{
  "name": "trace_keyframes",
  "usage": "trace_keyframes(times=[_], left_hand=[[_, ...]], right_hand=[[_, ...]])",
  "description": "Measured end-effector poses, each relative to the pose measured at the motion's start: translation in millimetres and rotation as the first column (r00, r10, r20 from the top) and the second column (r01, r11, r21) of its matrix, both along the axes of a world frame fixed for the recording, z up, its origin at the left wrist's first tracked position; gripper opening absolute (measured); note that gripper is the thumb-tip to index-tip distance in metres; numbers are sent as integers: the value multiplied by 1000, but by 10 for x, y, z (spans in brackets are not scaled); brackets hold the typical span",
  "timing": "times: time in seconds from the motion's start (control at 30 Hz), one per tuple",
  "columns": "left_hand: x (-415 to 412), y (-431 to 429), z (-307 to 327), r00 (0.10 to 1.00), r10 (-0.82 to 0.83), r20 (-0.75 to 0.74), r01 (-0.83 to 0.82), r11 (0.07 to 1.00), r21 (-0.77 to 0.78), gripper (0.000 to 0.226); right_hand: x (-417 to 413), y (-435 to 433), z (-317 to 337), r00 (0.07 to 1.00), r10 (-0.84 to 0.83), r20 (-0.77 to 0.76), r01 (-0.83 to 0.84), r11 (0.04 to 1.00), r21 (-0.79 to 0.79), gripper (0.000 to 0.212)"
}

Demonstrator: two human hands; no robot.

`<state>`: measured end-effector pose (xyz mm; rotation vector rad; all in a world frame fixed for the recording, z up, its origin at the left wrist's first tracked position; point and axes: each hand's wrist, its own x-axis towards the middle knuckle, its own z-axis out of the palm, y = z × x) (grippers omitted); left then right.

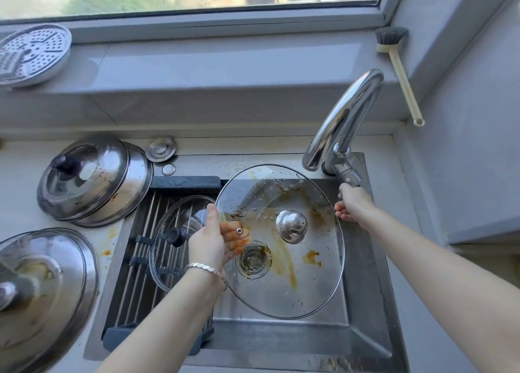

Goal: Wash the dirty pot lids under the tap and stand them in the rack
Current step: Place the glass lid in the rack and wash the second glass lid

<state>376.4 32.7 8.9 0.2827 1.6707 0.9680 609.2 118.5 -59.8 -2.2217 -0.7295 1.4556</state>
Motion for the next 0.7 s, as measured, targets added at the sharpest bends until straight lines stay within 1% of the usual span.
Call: trace_keyframes(times=[0.03,0.07,0.1,0.13,0.17,0.2,0.23,0.27,0.3,0.33,0.37,0.4,0.43,0.47,0.5,0.53,0.57,0.67,0.7], left_hand=[[5,-7,3,1000,7,1,-7,1000,3,57],[11,-11,10,1000,13,4,-13,1000,7,57],[17,-21,14,1000,15,0,-15,1000,10,57],[26,-26,12,1000,14,-9,-14,1000,10,57],[40,-31,10,1000,13,-19,-13,1000,14,57],[60,-37,9,1000,11,-29,-10,1000,19,58],[85,-43,12,999,7,-42,-6,1000,24,58],[113,-49,14,998,3,-57,-1,1000,29,58],[144,-59,23,997,-1,-75,4,999,33,58],[174,-73,36,996,-2,-90,5,999,40,58],[202,-92,53,995,1,-97,4,999,50,57],[230,-111,70,995,4,-101,2,998,62,56],[253,-134,83,994,3,-105,5,997,74,55],[270,-155,87,994,-1,-109,11,996,84,55],[283,-173,89,993,-5,-117,15,996,90,55],[285,-180,87,992,-3,-125,14,996,88,56],[279,-179,87,991,0,-135,11,996,84,56],[214,-157,76,971,20,-239,-8,999,54,55],[206,-156,81,971,31,-239,-18,998,56,55]], right_hand=[[-27,-10,25,999,-14,33,14,1000,9,36],[-73,-27,59,994,-29,106,26,999,24,46],[-136,-73,116,974,-28,227,16,998,56,56],[-228,-146,198,935,8,353,-56,990,127,63],[-352,-244,313,893,75,444,-198,951,237,65],[-497,-357,417,845,184,502,-383,863,330,63],[-657,-472,522,761,342,551,-582,736,347,60],[-806,-578,587,633,494,596,-748,590,305,62],[-933,-669,617,495,595,633,-855,464,232,66],[-1017,-701,607,395,652,647,-908,386,165,70],[-1059,-677,601,363,682,634,-920,371,128,70],[-1072,-607,579,379,704,601,-908,407,96,70],[-1067,-523,570,431,708,560,-874,481,65,70],[-1048,-445,568,503,687,524,-819,573,34,72],[-1038,-397,571,559,660,501,-766,643,7,73],[-1064,-408,581,571,653,497,-751,661,-6,73],[-1124,-483,609,543,666,512,-778,628,10,72],[-1313,-807,688,390,724,568,-911,395,123,69],[-1325,-807,685,378,723,579,-918,373,134,67]])
